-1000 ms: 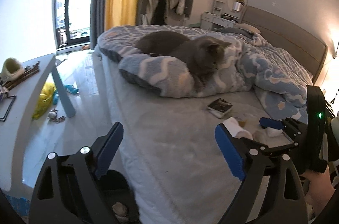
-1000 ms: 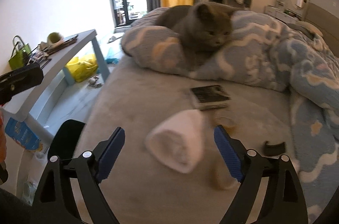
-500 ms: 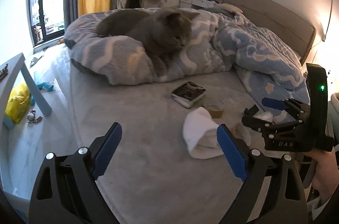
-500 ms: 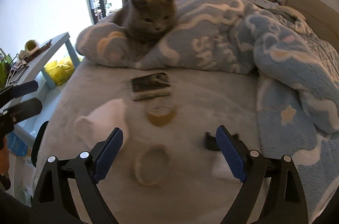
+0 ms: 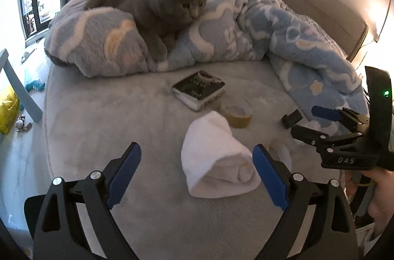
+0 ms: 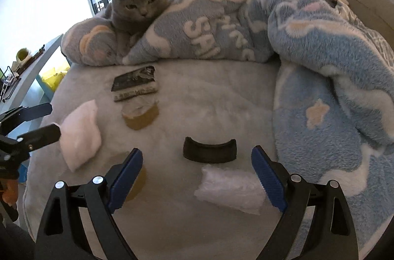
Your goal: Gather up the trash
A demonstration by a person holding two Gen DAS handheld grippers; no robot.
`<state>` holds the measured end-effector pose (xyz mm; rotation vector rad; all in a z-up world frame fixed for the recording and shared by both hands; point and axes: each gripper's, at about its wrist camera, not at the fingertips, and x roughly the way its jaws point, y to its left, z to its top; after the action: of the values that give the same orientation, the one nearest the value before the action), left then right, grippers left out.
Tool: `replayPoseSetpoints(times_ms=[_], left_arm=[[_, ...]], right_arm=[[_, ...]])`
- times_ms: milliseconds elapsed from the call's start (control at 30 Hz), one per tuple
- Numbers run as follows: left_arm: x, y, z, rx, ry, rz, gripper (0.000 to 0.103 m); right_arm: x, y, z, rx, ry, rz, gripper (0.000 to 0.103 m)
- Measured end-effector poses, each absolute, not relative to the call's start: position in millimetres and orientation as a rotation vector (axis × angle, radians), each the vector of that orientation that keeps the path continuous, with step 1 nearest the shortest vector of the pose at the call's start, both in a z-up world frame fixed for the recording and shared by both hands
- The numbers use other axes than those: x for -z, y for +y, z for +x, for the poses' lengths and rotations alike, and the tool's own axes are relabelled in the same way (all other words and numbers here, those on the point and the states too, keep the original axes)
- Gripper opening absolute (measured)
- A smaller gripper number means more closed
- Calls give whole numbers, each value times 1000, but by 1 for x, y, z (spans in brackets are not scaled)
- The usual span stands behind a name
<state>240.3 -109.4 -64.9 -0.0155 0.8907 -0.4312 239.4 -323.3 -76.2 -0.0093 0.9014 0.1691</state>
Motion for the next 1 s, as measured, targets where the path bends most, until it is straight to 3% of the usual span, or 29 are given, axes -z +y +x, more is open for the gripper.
replayPoseSetpoints(times_ms=[100,333,433,633,767,1000], left_arm=[[73,-112,247,440,921,-34,91],[81,-127,250,489,945,4,68],[85,-130,251,517,961,-10,56],[84,-133,249,542,961,4,43],[81,-130,248,538,946,-10,38],[73,-122,243,517,913,-9,37]], right_arm=[[81,-324,245,-175,921,-2,91],[87,-330,253,-158,933,24,91],[87,-333,255,-153,934,40,75],[95,-329,260,-155,968,33,64],[94,-327,260,-154,962,30,53],[85,-319,259,-151,935,19,50]])
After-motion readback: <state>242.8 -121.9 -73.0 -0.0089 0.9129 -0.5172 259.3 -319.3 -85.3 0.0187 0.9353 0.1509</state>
